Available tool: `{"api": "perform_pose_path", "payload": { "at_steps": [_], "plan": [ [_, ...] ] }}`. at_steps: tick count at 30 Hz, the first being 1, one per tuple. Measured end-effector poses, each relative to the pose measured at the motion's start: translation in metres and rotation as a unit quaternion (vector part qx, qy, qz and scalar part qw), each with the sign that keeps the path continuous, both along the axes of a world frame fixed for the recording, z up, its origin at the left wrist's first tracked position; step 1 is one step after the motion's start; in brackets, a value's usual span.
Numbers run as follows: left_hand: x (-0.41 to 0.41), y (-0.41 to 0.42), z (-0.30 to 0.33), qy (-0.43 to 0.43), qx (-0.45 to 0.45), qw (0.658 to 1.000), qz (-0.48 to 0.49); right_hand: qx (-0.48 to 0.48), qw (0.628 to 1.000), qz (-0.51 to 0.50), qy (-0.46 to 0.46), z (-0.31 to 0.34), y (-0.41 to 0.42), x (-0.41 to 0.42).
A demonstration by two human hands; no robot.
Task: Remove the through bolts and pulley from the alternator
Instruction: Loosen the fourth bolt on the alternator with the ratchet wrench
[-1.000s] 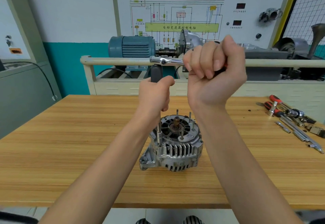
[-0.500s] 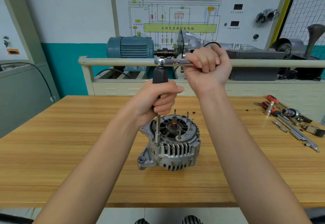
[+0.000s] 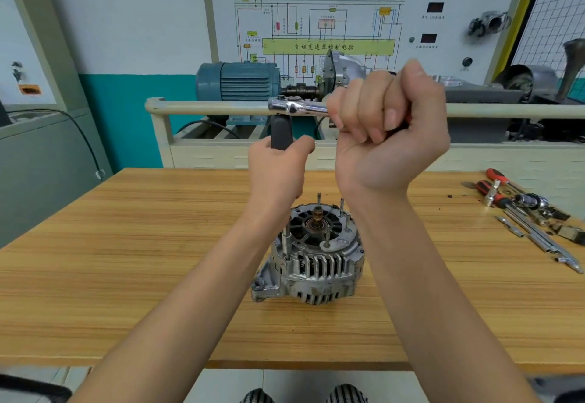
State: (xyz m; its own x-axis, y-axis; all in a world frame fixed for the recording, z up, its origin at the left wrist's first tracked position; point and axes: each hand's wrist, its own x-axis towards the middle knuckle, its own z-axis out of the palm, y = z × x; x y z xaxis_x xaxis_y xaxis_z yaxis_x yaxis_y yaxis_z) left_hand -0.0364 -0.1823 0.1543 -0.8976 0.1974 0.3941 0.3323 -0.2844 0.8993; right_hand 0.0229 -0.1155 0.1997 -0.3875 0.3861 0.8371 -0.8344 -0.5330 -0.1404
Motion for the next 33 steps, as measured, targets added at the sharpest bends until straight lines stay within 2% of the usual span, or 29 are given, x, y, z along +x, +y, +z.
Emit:
{"api": "perform_pose_path", "payload": {
  "at_steps": [2,4,7,9,12,17,20,23,26,28,31,33],
  "plan": [
    [-0.003,-0.006,-0.001,0.029,-0.01,0.998,-0.046,-0.018,0.997,0.066,-0.046,0.003,0.014,-0.004],
    [-0.006,-0.012,0.001,0.029,-0.004,0.988,-0.152,-0.06,0.981,0.155,-0.102,0.008,0.029,-0.012],
    [-0.012,-0.019,0.004,-0.003,-0.018,0.937,-0.349,-0.138,0.938,0.281,-0.146,0.008,0.041,-0.026],
    [-0.014,-0.019,0.005,-0.008,-0.025,0.915,-0.404,-0.165,0.924,0.311,-0.146,0.006,0.044,-0.031],
    [-0.015,-0.017,0.003,-0.019,-0.015,0.935,-0.355,-0.16,0.943,0.253,-0.142,0.007,0.038,-0.026],
    [-0.005,-0.007,0.002,-0.03,0.004,0.99,-0.14,-0.048,0.994,0.061,-0.074,0.003,0.012,-0.008],
    [-0.001,0.003,0.002,-0.035,0.002,0.999,-0.032,-0.009,0.999,-0.04,0.004,-0.001,-0.007,-0.001],
    [-0.001,0.005,0.0,-0.018,0.001,1.0,-0.003,0.001,0.996,-0.078,0.035,-0.003,-0.013,0.001],
    [-0.004,-0.004,-0.002,0.03,-0.021,0.998,-0.053,-0.02,0.999,0.002,-0.035,0.002,0.002,-0.002],
    [-0.008,-0.012,-0.001,0.043,-0.023,0.989,-0.139,-0.053,0.991,0.083,-0.096,0.006,0.019,-0.008],
    [-0.014,-0.021,0.003,0.022,-0.017,0.955,-0.297,-0.099,0.959,0.216,-0.156,0.009,0.034,-0.018],
    [-0.014,-0.022,0.005,0.017,-0.036,0.926,-0.377,-0.128,0.94,0.274,-0.158,0.007,0.038,-0.023]
  ]
}}
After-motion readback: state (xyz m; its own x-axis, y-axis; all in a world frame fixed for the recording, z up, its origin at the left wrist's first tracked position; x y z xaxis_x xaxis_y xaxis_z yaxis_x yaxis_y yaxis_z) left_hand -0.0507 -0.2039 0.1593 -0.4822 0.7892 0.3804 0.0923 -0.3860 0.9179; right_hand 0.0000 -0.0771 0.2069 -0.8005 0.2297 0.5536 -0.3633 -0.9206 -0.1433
